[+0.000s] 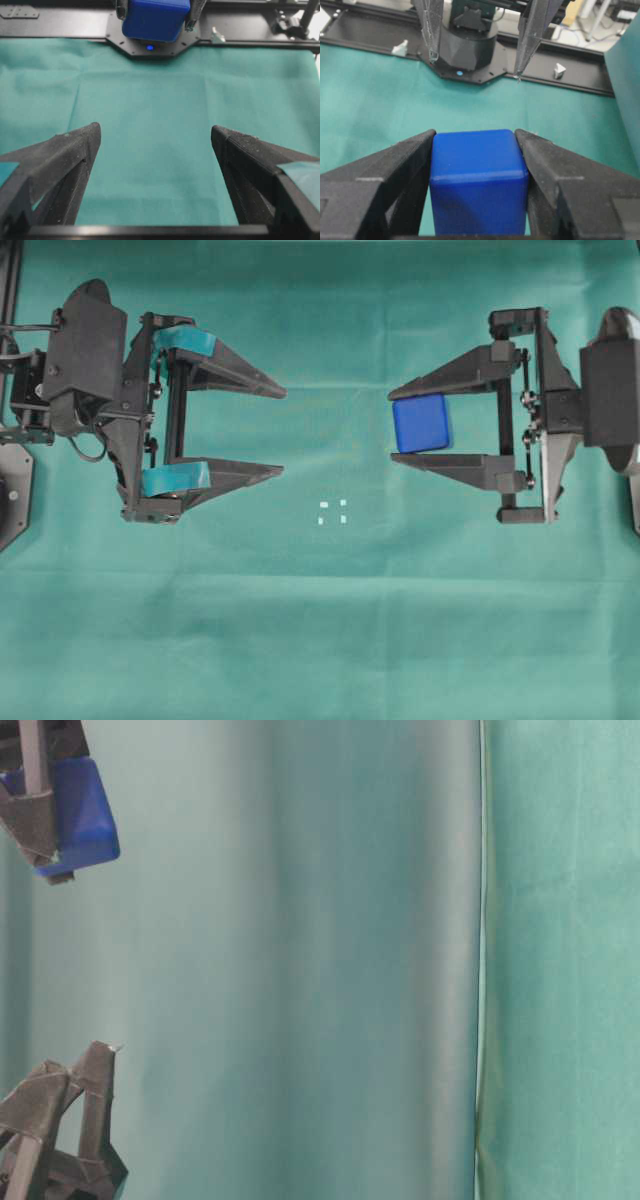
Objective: Handover the blue block to the right arm after grasping it with the left arm, then place it in the designated position.
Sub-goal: 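Pull the cube away to the right with the right gripper, then carry the cube with the right gripper toward the white marker spot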
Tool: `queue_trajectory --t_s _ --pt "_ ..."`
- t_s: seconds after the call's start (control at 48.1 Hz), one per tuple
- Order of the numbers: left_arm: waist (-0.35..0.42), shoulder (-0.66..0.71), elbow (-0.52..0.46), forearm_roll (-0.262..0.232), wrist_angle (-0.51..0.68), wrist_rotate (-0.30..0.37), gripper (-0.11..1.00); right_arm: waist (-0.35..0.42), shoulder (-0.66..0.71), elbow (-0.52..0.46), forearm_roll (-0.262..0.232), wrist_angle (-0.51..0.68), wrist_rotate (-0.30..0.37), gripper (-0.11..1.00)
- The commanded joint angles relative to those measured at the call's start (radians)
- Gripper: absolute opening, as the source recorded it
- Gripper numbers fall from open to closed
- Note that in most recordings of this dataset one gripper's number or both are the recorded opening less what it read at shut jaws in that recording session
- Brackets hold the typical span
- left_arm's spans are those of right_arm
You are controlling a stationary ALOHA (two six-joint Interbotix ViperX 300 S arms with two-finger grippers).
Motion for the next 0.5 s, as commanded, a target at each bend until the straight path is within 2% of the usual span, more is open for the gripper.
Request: queue_trajectory --t_s 0.0,0.478 --pt "0.002 -0.006 -0.02 -0.002 -0.008 0.003 0.99 0.003 -0.012 -0.012 0.003 -0.003 0.003 0.54" --pt "0.002 -0.006 -0.02 -0.002 -0.008 0.003 0.99 0.003 -0.012 -0.012 0.003 0.005 0.003 0.54"
